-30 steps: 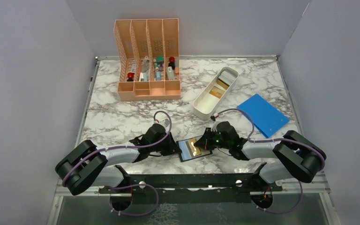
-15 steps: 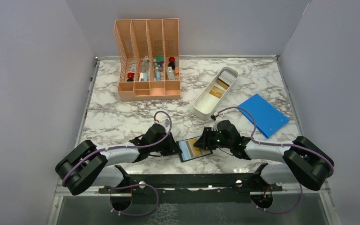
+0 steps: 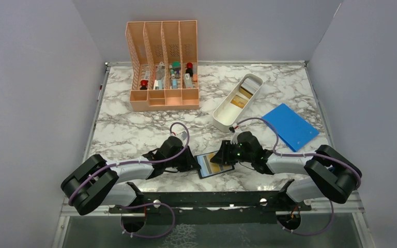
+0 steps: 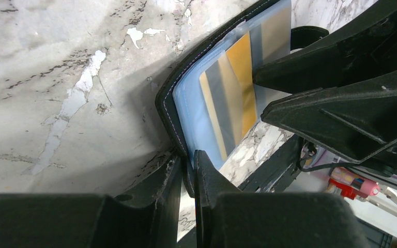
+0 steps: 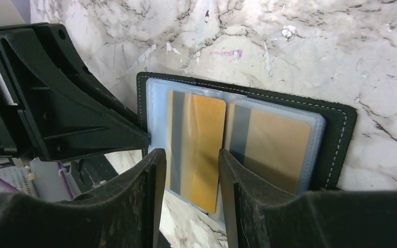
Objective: Put the credit cards into the card holder
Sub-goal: Insert the credit card into the card holder, then close the card holder at the center of the board.
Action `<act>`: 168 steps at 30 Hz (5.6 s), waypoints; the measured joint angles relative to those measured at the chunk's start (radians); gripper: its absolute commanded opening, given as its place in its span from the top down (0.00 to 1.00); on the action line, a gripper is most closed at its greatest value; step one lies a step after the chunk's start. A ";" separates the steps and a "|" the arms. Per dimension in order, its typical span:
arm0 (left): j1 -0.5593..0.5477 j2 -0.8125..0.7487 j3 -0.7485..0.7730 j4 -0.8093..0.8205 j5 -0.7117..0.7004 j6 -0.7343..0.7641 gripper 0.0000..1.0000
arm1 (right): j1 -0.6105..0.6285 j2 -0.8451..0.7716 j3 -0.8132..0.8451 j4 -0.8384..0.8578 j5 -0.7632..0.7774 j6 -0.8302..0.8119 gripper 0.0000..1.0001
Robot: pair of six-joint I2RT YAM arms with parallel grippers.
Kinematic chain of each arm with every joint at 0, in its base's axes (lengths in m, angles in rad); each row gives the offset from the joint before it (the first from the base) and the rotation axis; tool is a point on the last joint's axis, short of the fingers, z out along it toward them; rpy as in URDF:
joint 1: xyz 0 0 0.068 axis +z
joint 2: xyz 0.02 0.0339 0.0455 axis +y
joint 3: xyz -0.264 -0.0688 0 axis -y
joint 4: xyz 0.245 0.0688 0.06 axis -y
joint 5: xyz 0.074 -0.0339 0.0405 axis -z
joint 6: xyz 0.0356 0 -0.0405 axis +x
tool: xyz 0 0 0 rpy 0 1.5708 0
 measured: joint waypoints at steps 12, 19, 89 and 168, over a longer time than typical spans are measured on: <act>-0.008 0.006 0.012 0.002 0.005 0.002 0.77 | 0.002 0.058 -0.008 0.079 -0.075 0.056 0.54; -0.029 0.031 0.021 0.008 0.006 0.003 0.76 | 0.003 0.096 -0.009 0.137 -0.103 0.066 0.54; -0.055 -0.155 0.094 -0.167 0.032 -0.012 0.67 | 0.008 -0.198 0.073 -0.397 0.146 -0.144 0.99; -0.061 0.267 0.321 -0.085 -0.005 0.161 0.75 | 0.008 -0.271 0.066 -0.445 0.164 -0.087 0.80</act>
